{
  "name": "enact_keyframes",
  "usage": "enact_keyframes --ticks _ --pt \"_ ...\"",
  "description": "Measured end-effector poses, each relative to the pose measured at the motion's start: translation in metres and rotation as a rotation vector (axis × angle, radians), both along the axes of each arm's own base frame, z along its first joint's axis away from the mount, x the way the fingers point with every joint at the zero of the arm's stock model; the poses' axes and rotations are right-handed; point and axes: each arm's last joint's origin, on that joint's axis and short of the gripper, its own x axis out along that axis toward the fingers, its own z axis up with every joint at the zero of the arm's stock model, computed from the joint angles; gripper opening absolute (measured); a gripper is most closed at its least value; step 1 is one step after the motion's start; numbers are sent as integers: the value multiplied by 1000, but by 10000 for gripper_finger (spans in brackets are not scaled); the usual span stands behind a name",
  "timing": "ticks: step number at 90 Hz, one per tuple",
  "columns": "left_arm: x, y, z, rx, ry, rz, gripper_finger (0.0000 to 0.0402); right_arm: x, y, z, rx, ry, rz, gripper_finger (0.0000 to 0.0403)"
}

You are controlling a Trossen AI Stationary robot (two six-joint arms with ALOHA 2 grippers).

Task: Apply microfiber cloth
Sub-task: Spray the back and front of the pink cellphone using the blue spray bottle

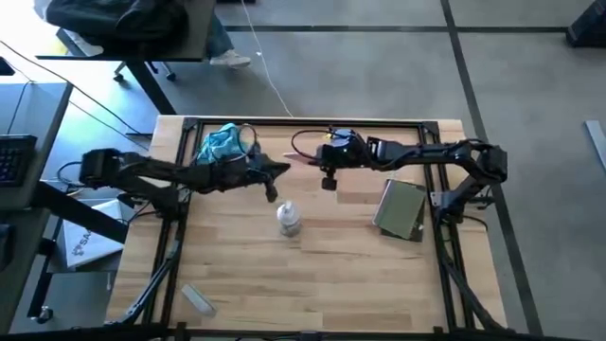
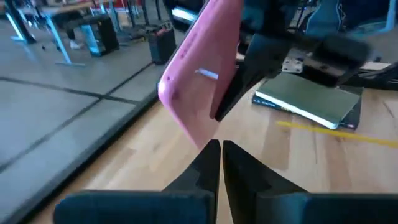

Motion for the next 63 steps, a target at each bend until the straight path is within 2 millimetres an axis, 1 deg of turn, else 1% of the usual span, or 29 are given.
enact_keyframes --ticks 10,21,27,36,48,63 --pt "-13 3 12 37 9 -8 0 0 -2 1 50 -27 30 1" --pt "-19 10 22 69 -41 -121 0 1 -1 1 73 -43 75 1" --pt "-20 16 25 66 -70 -180 0 3 -1 3 74 -67 76 1" --pt "-23 28 24 53 -73 -210 4 4 0 6 102 -108 79 1" --pt "-27 39 24 44 -82 -239 24 5 1 7 134 -121 90 1" --pt "-31 43 26 46 -91 -264 61 5 1 8 137 -126 91 1"
